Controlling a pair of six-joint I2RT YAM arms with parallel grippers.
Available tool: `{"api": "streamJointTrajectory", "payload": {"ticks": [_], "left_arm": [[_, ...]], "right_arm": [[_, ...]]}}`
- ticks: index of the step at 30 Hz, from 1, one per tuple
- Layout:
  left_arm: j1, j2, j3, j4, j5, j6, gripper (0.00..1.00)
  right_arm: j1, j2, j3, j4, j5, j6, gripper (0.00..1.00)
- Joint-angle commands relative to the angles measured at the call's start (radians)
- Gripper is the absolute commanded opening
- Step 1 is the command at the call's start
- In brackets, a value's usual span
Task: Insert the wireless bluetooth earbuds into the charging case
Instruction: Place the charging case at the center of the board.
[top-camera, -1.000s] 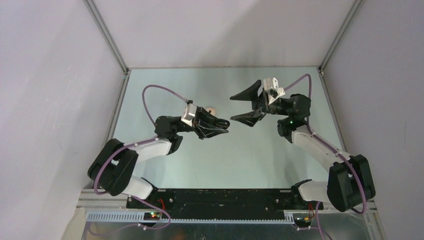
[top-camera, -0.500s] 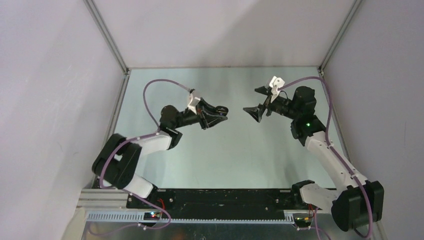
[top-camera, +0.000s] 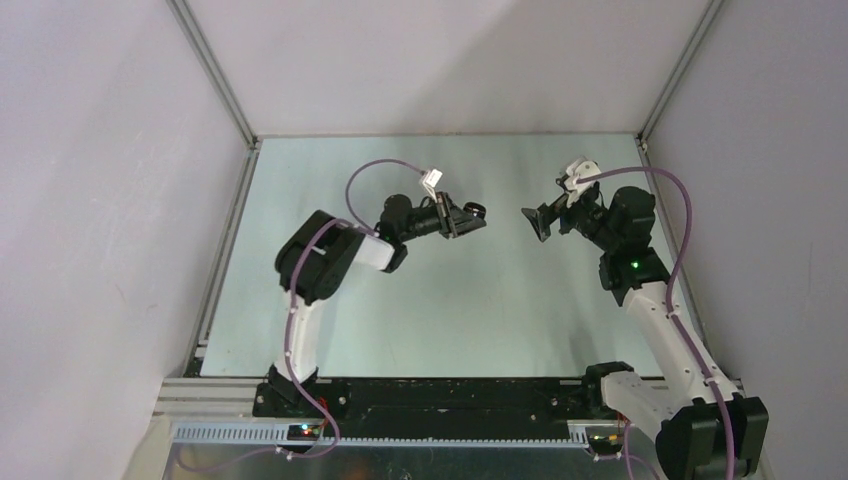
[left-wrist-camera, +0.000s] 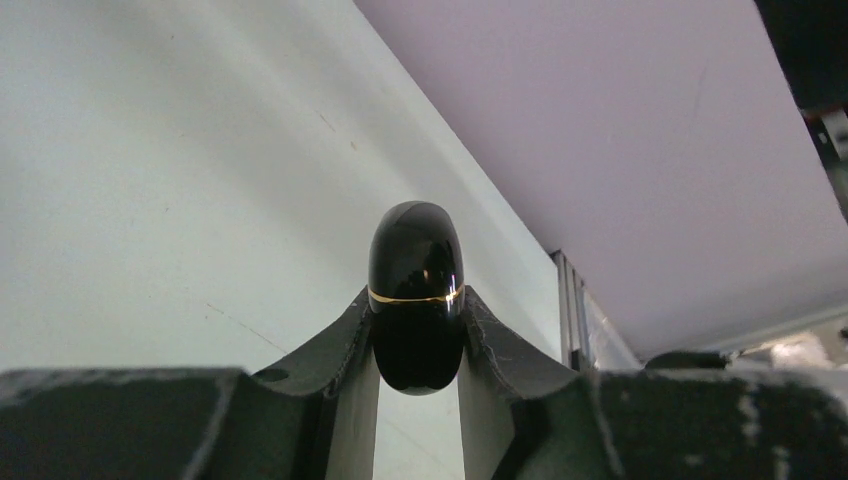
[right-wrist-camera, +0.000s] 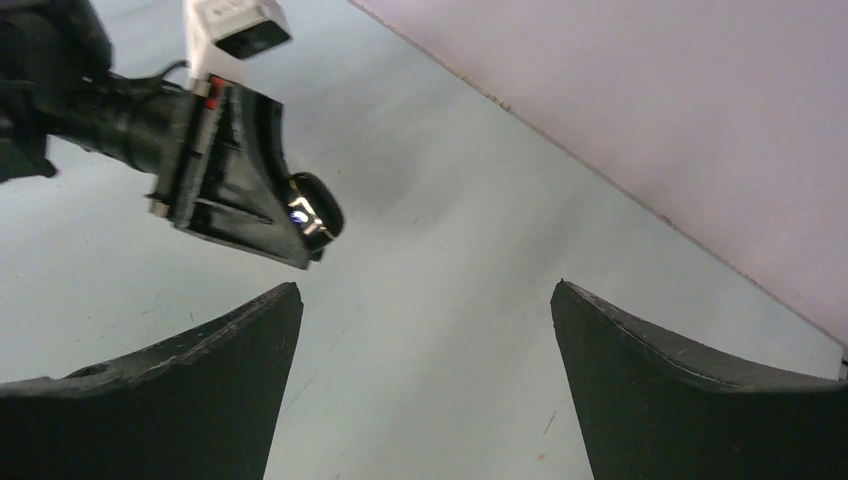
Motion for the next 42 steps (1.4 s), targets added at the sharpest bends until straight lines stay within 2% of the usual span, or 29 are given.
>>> {"api": "streamJointTrajectory", "payload": {"ticks": [1,6,10,13,15,16,22,26,32,34,35,36,42], "left_arm": [[-0.024,0.111,0.134,0.091,-0.075,-0.235,0.21],[-0.045,0.209,0.223,0.056,-0.115,-0.266,0.25],[-0.055,0.238,0.27,-0.076,-0.119,-0.21,0.25],[-0.062,0.251,0.335,-0.294,-0.113,-0.139,0.23],[-0.07,0.256,0.42,-0.544,-0.119,-0.036,0.23],[-0.073,0.256,0.452,-0.659,-0.123,0.031,0.26],[-0.11,0.269,0.669,-1.104,-0.236,0.208,0.47],[-0.134,0.288,0.771,-1.266,-0.299,0.254,0.57],[-0.151,0.271,0.789,-1.343,-0.336,0.269,0.74],[-0.151,0.246,0.762,-1.35,-0.34,0.274,0.84],[-0.151,0.238,0.741,-1.354,-0.342,0.281,0.93],[-0.152,0.214,0.724,-1.358,-0.343,0.287,0.97],[-0.131,0.037,0.656,-1.399,-0.391,0.423,0.99]], "right_arm": [[-0.008,-0.025,-0.008,0.078,-0.001,0.015,1.0],[-0.007,-0.008,-0.009,0.084,-0.022,0.024,0.99],[-0.006,0.001,-0.009,0.081,-0.028,0.024,0.99],[-0.005,0.005,-0.007,0.083,-0.033,0.028,0.99],[-0.005,0.009,-0.008,0.083,-0.035,0.033,1.0],[-0.006,0.01,-0.007,0.083,-0.035,0.034,1.0],[-0.003,0.017,-0.008,0.088,-0.037,0.047,0.99],[-0.003,0.011,-0.008,0.086,-0.036,0.049,0.99],[-0.002,0.012,-0.009,0.085,-0.011,0.037,1.0],[-0.002,0.014,-0.009,0.086,0.002,0.033,1.0],[-0.002,0.017,-0.009,0.086,0.01,0.033,0.99],[-0.002,0.019,-0.009,0.09,0.027,0.032,0.99],[-0.003,0.042,-0.009,0.129,0.167,0.045,0.99]]}}
